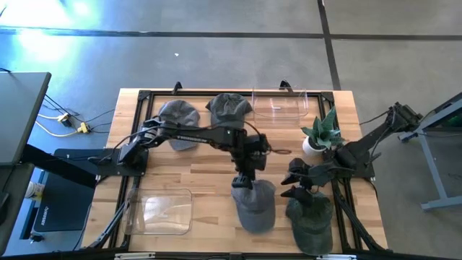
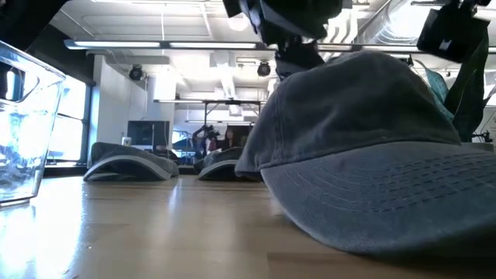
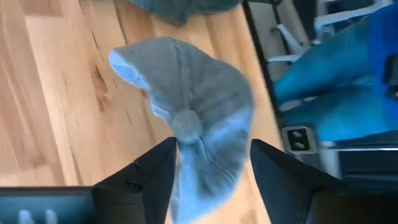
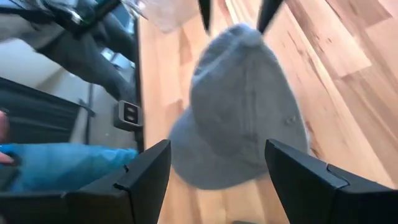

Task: Pick & Place hat
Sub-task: Put the bottom gray cap into the top transparent bin

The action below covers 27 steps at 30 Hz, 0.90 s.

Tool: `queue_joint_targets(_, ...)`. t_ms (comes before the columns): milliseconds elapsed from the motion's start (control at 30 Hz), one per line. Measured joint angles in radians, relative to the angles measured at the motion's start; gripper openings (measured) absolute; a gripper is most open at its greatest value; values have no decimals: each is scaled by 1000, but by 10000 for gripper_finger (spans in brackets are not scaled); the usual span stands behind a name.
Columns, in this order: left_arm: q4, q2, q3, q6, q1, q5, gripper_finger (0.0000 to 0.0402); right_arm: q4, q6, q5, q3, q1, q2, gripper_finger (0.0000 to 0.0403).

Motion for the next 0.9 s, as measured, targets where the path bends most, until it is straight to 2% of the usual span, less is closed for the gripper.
queue_joint_targets(133, -141, -4, -3, -20, 30, 34, 216, -17, -64, -42, 0, -71, 54, 259)
queue_joint_targets(267, -259, -19, -5, 41, 20, 50, 217, -29, -191, -164, 0, -199, 101, 277)
queue_joint_targets(433, -245, -24, -126, 36, -42, 51, 217, -45, -402, -328, 0, -355, 146, 303)
queue_joint_targets(633, -14, -148, -430, -131, -92, 23, 217, -35, -631, -435, 0, -468, 205, 306)
queue_joint_targets(800, 245, -334, -663, -299, -75, -66, 217, 47, -763, -602, 0, -561, 299, 307)
queue_joint_targets(900, 422, -396, -744, -377, -51, -122, 217, 128, -810, -728, 0, -619, 379, 307)
